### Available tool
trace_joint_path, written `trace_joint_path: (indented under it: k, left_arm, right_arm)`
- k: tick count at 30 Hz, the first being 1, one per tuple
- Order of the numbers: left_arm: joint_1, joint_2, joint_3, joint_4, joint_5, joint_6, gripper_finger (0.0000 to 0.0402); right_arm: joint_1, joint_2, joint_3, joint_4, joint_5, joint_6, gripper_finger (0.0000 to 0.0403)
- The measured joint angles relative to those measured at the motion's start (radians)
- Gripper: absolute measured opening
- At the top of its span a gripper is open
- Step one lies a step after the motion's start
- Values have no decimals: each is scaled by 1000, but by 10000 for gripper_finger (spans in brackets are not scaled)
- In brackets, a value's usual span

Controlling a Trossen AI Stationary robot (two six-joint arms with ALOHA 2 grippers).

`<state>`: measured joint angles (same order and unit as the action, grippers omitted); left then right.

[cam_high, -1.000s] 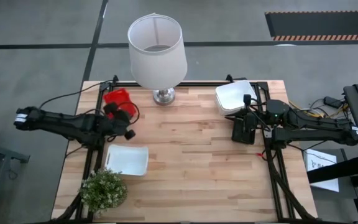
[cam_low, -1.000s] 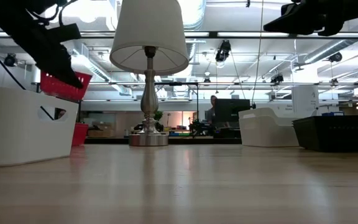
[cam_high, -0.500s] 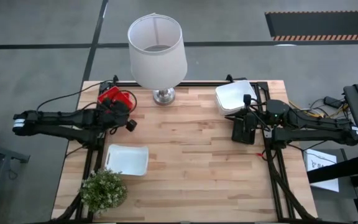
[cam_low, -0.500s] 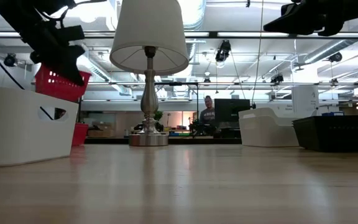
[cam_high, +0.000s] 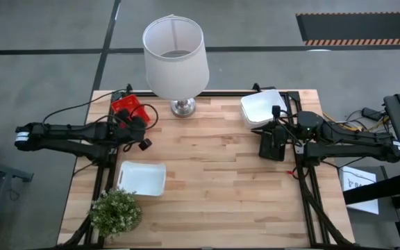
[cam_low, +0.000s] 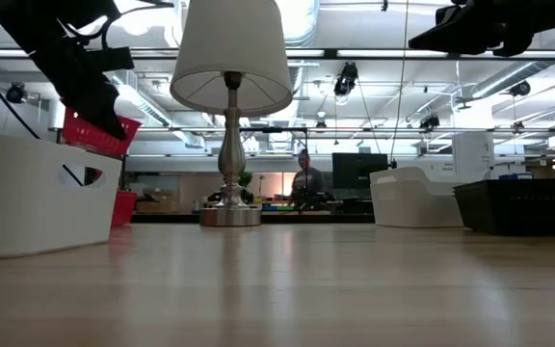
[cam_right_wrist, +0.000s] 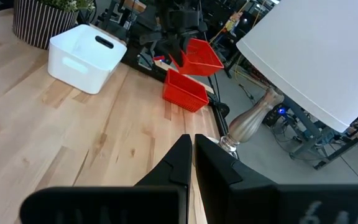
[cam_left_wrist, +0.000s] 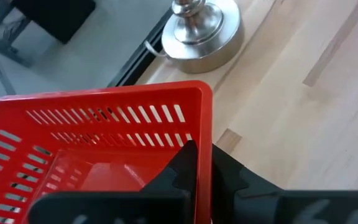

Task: Stack baskets by color
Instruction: Stack the right and red bin on top of the stacked red bins

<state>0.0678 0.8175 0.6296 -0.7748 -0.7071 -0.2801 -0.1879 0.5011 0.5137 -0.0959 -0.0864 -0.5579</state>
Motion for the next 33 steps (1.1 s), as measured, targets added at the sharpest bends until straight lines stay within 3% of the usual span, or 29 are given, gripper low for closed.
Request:
trace_joint_path:
  k: [5,13,22,33]
  left_arm:
    - [5,22,0,-64,0,-125,24]
    - [5,96,0,-73,-1,-160,57]
    - [5,190,-1,-72,-11,-155,59]
    - [5,152,-1,-72,-10,-152,60]
  right_arm:
    - [0,0,0,0,0,0,12]
    - [0,0,0,0,0,-1,12]
    - [0,0,0,0,0,-1,12]
    - [0,0,0,0,0,-3,12]
